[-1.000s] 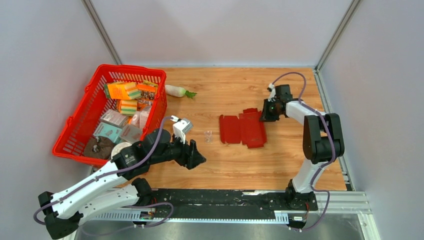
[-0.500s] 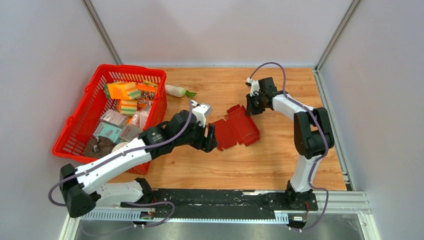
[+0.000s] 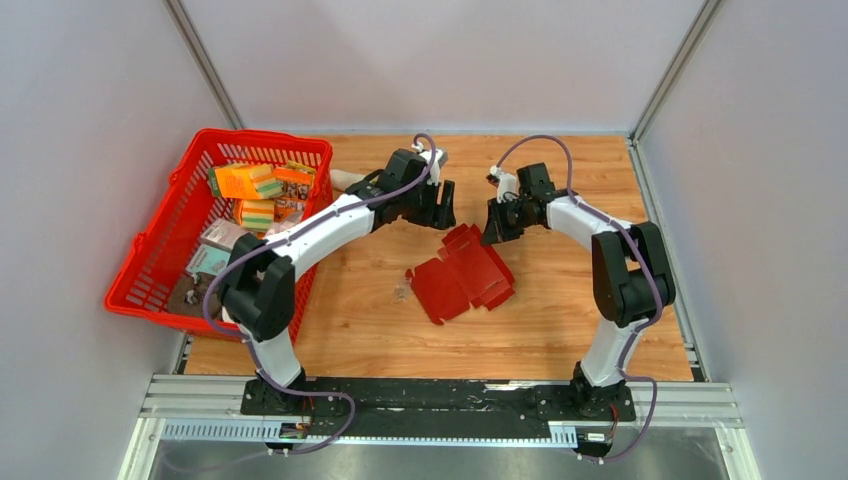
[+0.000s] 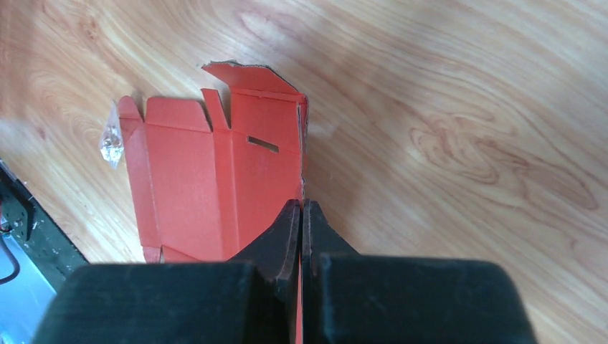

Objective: Fold the paper box

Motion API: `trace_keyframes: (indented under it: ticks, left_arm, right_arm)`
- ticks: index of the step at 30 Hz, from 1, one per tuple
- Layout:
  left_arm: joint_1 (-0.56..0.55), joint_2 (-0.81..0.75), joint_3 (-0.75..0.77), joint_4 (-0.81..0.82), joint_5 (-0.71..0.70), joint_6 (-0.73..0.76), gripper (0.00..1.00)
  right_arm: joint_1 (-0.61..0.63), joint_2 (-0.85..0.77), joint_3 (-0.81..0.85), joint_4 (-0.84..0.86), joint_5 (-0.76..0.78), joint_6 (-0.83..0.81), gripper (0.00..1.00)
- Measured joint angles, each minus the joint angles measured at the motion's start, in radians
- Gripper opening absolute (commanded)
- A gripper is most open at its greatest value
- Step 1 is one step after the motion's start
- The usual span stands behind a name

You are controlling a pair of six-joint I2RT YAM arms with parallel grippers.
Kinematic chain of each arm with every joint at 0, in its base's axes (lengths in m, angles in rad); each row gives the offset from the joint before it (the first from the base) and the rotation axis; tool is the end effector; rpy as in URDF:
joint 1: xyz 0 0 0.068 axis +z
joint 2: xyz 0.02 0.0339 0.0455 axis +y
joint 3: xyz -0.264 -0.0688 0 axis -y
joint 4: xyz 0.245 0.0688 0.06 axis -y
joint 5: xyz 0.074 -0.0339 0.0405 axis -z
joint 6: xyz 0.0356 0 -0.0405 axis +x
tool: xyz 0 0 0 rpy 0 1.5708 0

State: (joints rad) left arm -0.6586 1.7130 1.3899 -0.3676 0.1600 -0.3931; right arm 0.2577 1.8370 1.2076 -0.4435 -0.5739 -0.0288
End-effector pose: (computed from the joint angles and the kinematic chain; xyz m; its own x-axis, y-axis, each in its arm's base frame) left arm 0.3073 -0.2450 0.2844 -0.7340 0.0899 -0.6731 0.4548 0.8011 -0.3890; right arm 0.3552 0.1136 0.1812 -0.8358 -0.2453 -0.4911 -0.4890 0.7392 0.4630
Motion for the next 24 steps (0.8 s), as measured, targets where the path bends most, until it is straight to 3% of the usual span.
trace_keyframes:
  ticks: [8, 11, 20, 24]
  left_arm:
    - [0.03, 0.151, 0.034, -0.034, 0.064, 0.107, 0.73]
    - [0.029, 0.195, 0.043, -0.032, 0.1, 0.135, 0.69]
    - [0.026, 0.266, 0.03, -0.021, 0.193, 0.18, 0.42]
    - [0.026, 0.266, 0.011, 0.0, 0.217, 0.19, 0.19]
  right_arm:
    - [0.07, -0.106, -0.078, 0.015, 0.039, 0.033, 0.0]
    - [0.09, -0.14, -0.104, 0.015, 0.053, 0.036, 0.0]
    - [0.119, -0.145, -0.109, 0.014, 0.139, 0.035, 0.0]
    - [0.13, -0.147, -0.115, 0.014, 0.156, 0.035, 0.0]
